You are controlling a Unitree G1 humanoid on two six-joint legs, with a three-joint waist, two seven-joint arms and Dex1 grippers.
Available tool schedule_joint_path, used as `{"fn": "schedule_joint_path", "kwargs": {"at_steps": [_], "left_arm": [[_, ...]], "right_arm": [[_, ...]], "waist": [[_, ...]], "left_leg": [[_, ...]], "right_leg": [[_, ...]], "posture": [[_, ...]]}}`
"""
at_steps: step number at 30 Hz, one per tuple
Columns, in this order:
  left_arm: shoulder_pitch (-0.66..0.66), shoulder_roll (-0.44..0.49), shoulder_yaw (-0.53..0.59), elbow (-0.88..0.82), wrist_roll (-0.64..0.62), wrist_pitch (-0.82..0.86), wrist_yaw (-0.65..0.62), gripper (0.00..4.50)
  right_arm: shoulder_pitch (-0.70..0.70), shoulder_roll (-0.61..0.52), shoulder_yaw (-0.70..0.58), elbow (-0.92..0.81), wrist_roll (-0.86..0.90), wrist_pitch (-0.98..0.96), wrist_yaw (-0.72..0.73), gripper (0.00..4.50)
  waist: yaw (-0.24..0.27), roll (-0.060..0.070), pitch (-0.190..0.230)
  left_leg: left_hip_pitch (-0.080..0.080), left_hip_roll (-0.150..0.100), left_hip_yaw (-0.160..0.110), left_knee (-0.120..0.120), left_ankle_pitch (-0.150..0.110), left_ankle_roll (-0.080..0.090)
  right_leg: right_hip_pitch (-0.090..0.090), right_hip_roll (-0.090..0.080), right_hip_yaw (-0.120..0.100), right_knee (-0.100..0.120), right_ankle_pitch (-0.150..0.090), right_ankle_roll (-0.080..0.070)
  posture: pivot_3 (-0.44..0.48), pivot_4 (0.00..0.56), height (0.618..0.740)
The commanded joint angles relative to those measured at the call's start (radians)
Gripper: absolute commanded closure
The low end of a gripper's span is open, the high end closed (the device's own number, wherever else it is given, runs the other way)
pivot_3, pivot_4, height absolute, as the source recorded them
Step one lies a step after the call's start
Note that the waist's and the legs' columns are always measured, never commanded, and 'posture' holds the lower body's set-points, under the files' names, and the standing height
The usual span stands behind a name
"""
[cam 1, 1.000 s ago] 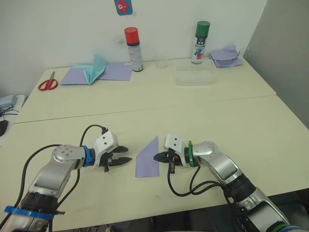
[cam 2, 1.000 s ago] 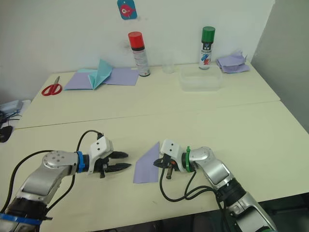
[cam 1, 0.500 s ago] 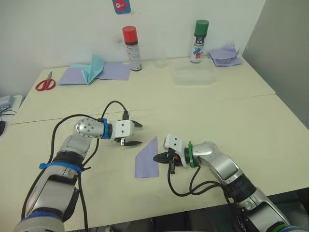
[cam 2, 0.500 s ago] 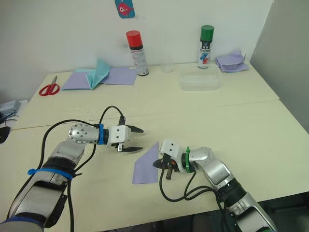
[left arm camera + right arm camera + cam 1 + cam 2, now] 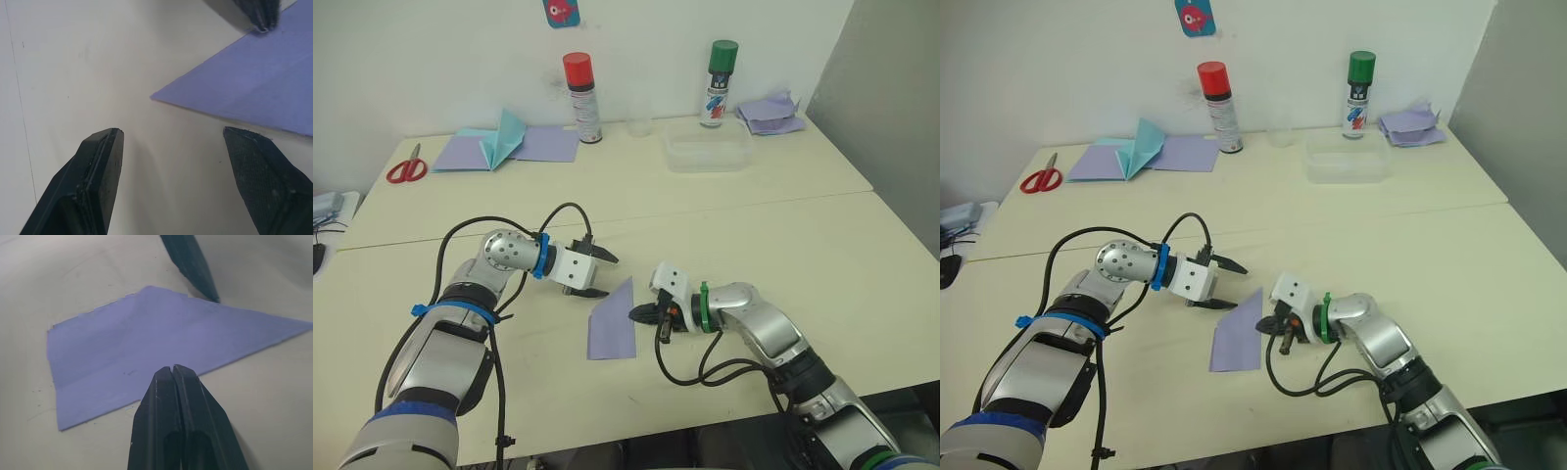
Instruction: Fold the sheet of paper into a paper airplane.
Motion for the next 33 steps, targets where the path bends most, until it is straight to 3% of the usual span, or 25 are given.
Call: {"fn": "schedule_joint_path", "kwargs": {"at_steps": [1, 11, 15, 17, 24, 33], "left_arm": [[0.005, 0.008, -0.01, 0.008, -0.002, -0.034, -0.039, 0.88], [0.039, -0.01, 0.004, -0.055, -0.111, -0.01, -0.159, 0.88], [0.044, -0.006, 0.006, -0.07, -0.125, 0.0, -0.189, 1.72], [0.048, -0.006, 0.008, -0.081, -0.135, 0.003, -0.204, 2.36], [0.059, -0.01, 0.016, -0.119, -0.17, 0.025, -0.251, 4.48], [0.066, -0.004, 0.016, -0.133, -0.175, 0.022, -0.271, 4.48]], "right_arm": [[-0.016, -0.006, -0.033, -0.089, 0.051, 0.035, 0.014, 4.5], [-0.005, -0.017, -0.044, -0.082, 0.058, 0.054, -0.018, 4.5], [-0.013, -0.01, -0.054, -0.072, 0.066, 0.073, -0.026, 4.5], [-0.017, -0.016, -0.052, -0.066, 0.059, 0.069, -0.024, 4.5], [-0.006, -0.003, -0.041, -0.062, 0.053, 0.062, -0.031, 4.5], [-0.006, 0.003, -0.043, -0.062, 0.053, 0.059, -0.042, 4.5]], "waist": [[-0.001, 0.0, 0.0], [-0.002, 0.0, 0.0], [-0.004, 0.0, 0.0], [-0.005, 0.0, 0.0], [-0.004, -0.001, 0.0], [-0.004, 0.0, 0.0]], "left_leg": [[0.0, 0.0, 0.0, 0.0, 0.0, 0.0], [-0.002, 0.0, 0.0, 0.0, 0.0, 0.0], [-0.009, 0.0, 0.0, 0.002, 0.0, 0.0], [-0.013, 0.0, 0.0, 0.004, 0.0, 0.0], [-0.014, 0.0, 0.0, 0.006, 0.0, 0.0], [-0.016, 0.0, -0.001, 0.014, 0.0, 0.0]], "right_leg": [[0.0, 0.0, 0.0, 0.0, 0.0, 0.0], [-0.003, 0.0, 0.0, 0.001, 0.0, 0.0], [-0.01, 0.0, 0.0, 0.003, 0.0, 0.0], [-0.012, 0.0, -0.001, 0.003, 0.004, -0.006], [-0.012, 0.0, -0.001, 0.003, 0.004, -0.007], [-0.011, 0.001, -0.001, 0.004, 0.004, -0.007]], "posture": [[0.0, 0.15, 0.74], [0.0, 0.15, 0.74], [0.0, 0.15, 0.74], [0.0, 0.15, 0.74], [0.0, 0.15, 0.74], [0.0, 0.15, 0.74]]}}
